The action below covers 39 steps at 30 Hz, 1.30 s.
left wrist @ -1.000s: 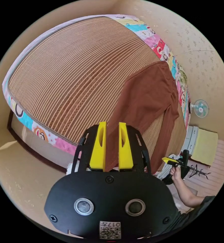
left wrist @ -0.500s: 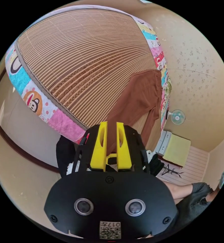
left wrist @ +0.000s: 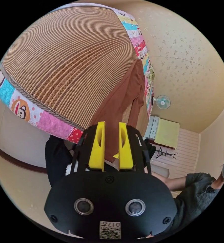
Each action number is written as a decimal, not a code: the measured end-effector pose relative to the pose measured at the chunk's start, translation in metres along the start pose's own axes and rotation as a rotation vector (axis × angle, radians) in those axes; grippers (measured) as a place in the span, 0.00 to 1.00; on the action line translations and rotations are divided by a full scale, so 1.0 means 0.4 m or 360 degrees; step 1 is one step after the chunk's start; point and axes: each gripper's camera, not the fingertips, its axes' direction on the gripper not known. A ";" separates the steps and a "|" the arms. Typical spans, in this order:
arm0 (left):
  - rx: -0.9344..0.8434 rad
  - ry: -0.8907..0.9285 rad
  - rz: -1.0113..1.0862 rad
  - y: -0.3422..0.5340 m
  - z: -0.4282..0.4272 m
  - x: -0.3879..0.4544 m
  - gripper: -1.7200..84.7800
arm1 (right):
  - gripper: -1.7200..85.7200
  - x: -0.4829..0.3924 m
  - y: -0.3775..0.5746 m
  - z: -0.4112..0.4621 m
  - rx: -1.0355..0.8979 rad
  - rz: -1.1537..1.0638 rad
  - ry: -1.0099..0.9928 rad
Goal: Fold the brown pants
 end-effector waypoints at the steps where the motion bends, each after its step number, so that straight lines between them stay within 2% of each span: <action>1: -0.0055 -0.0109 -0.0018 -0.011 0.017 -0.022 0.15 | 0.05 0.003 0.002 0.002 0.0018 0.0027 0.0009; 6: -0.0288 -0.0560 0.0073 -0.058 0.097 -0.075 0.16 | 0.05 0.003 0.002 0.050 0.0136 0.0195 -0.0031; 9: -0.0507 -0.0607 0.0135 -0.084 0.160 -0.100 0.16 | 0.05 -0.015 0.007 0.073 0.0176 0.0224 -0.0054; 12: -0.0539 -0.0722 0.0181 -0.106 0.167 -0.104 0.14 | 0.05 -0.040 0.017 0.079 0.0175 0.0198 -0.0068; 14: -0.0573 -0.0718 0.0155 -0.125 0.163 -0.113 0.12 | 0.05 -0.052 0.029 0.072 0.0170 0.0183 -0.0077; 16: -0.0722 -0.0595 0.0172 -0.141 0.171 -0.125 0.03 | 0.05 -0.062 0.044 0.061 0.0164 0.0162 -0.0092; 19: -0.0751 -0.0435 0.0343 -0.136 0.134 -0.118 0.01 | 0.04 -0.092 0.077 0.041 0.0150 0.0006 -0.0134; 21: -0.0689 -0.0265 0.0365 -0.134 0.080 -0.133 0.01 | 0.04 -0.105 0.104 0.036 0.0154 -0.0141 -0.0249; 23: -0.0572 -0.0182 0.0285 -0.133 0.019 -0.171 0.01 | 0.04 -0.085 0.113 0.044 0.0132 -0.0105 -0.0275; 26: -0.0377 -0.0213 0.0076 -0.123 -0.051 -0.256 0.01 | 0.03 -0.043 0.110 0.088 -0.0045 0.0128 0.0043; 28: -0.0156 -0.0203 -0.0298 -0.106 -0.078 -0.333 0.01 | 0.03 -0.058 0.111 0.111 -0.0198 0.0099 0.0099; 29: -0.0083 -0.0196 -0.0424 -0.096 -0.089 -0.354 0.01 | 0.03 -0.096 0.124 0.107 -0.0276 -0.0067 0.0053; 31: 0.0298 0.0031 -0.0786 -0.039 -0.136 -0.418 0.01 | 0.03 -0.145 0.167 0.063 -0.0273 -0.0192 0.0174; 34: 0.0539 0.0031 -0.1028 0.023 -0.158 -0.438 0.01 | 0.03 -0.131 0.278 -0.096 0.0018 -0.0072 0.0351; 37: 0.0406 -0.0182 -0.0874 0.016 -0.118 -0.385 0.02 | 0.05 -0.015 0.440 -0.303 0.0473 0.0290 0.0405; 39: 0.0243 -0.0342 -0.0710 0.002 -0.059 -0.330 0.02 | 0.08 0.077 0.586 -0.435 0.0776 0.0636 0.0604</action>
